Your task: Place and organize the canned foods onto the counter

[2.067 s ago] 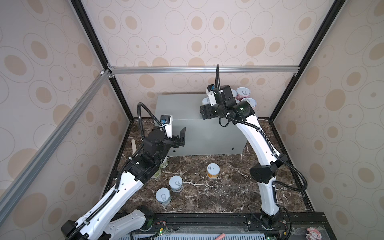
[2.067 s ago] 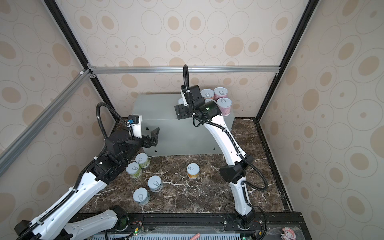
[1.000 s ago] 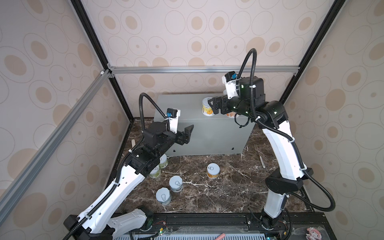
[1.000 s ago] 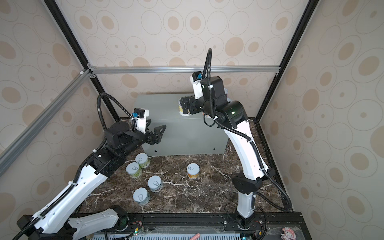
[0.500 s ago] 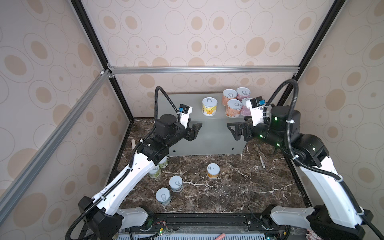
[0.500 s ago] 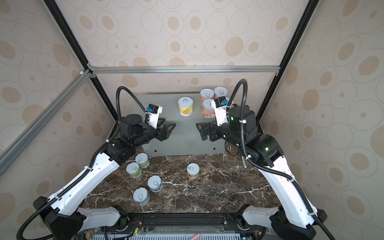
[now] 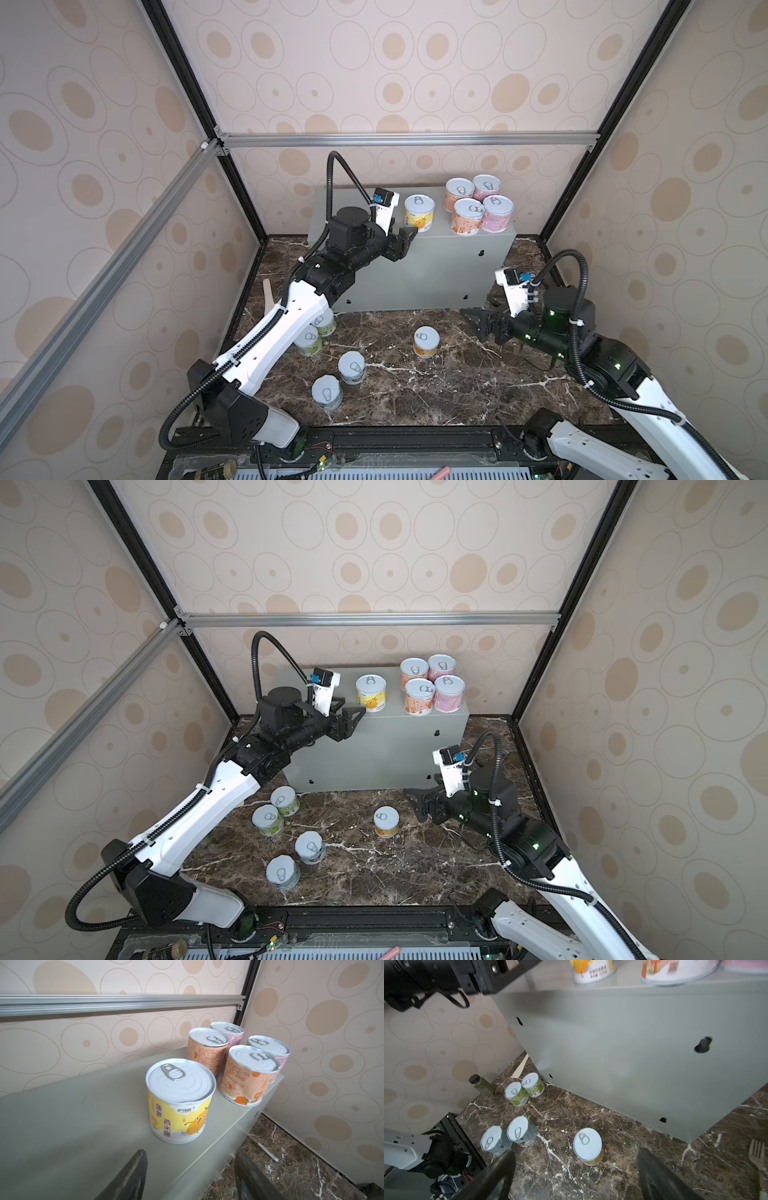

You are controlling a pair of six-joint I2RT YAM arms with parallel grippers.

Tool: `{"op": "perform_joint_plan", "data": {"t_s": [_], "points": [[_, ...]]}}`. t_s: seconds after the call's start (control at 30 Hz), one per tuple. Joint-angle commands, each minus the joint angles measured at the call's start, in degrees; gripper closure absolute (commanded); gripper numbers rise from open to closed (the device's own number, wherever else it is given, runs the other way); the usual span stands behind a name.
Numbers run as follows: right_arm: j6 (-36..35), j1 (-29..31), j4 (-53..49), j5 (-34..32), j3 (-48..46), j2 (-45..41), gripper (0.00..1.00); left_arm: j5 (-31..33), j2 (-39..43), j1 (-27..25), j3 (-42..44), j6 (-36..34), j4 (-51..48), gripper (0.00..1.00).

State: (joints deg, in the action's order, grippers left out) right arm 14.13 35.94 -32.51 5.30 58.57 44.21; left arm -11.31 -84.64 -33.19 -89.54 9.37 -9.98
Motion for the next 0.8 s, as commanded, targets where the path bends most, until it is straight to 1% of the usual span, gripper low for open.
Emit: {"op": "perform_joint_plan", "data": {"t_s": [0.0,0.23,0.37,0.57,0.77], "points": [[1.7,0.2,4.7,3.0,-4.6,-1.0,0.07,-1.1,-1.7,0.3,-4.0,-1.8,0.3,0.34],[4.2,0.2,12.2,5.1,-14.5,-1.6,0.07,-1.9,-5.7,0.3,-7.5,-2.3,0.2,0.4],[5.4,0.2,16.4,5.8,-18.6,-1.5,0.07,-2.0,-7.6,0.4,-8.4,-2.2,0.9,0.4],[5.0,0.2,19.1,5.2,-21.3,-1.0,0.07,-1.7,-11.1,0.3,-10.2,-2.1,1.9,0.41],[3.8,0.2,19.8,4.6,-21.9,0.2,0.06,-1.2,-15.5,0.4,-14.1,-1.9,2.0,0.42]]}}
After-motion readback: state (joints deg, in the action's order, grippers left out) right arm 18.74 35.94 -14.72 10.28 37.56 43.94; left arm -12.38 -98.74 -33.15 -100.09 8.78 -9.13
